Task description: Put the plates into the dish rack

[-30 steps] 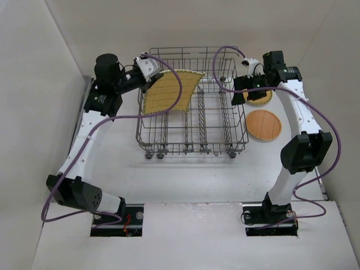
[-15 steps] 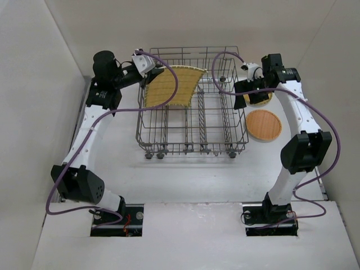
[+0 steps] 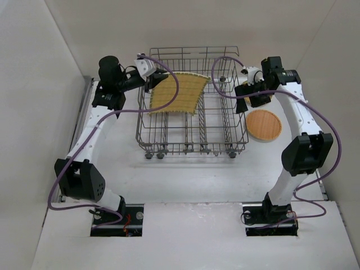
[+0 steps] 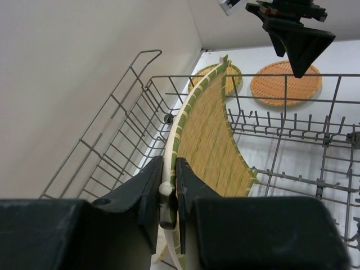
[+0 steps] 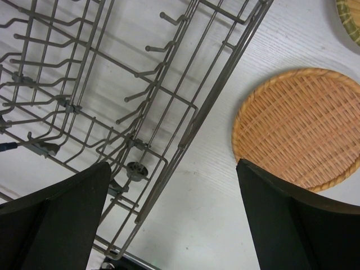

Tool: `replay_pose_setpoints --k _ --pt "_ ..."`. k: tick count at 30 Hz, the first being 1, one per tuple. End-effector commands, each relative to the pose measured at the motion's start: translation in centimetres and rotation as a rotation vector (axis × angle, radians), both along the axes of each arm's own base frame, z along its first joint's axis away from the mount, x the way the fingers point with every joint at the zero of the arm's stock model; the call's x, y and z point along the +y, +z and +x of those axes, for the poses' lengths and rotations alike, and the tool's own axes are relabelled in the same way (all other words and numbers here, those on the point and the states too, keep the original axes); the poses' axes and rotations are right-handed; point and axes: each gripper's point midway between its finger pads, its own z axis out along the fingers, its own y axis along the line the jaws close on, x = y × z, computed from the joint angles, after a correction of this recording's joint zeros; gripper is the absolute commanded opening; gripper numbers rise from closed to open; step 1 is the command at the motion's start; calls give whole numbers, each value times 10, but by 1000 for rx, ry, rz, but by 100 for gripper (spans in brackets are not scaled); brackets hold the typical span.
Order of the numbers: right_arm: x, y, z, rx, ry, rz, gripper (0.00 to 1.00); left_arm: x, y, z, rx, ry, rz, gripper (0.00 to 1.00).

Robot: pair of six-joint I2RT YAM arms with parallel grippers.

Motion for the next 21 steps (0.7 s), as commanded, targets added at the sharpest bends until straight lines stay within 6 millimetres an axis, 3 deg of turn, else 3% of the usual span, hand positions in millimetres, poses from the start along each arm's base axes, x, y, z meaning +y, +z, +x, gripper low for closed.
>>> replay_pose_setpoints --k 1,12,21 --pt "-1 17 -10 -44 14 -18 100 -7 34 -7 -149 -64 -44 1" --pt "-3 9 -15 -15 16 -35 100 -14 10 8 -110 -109 -57 1" --pt "-7 3 -16 23 15 -53 100 1 -18 24 -65 -101 -45 1"
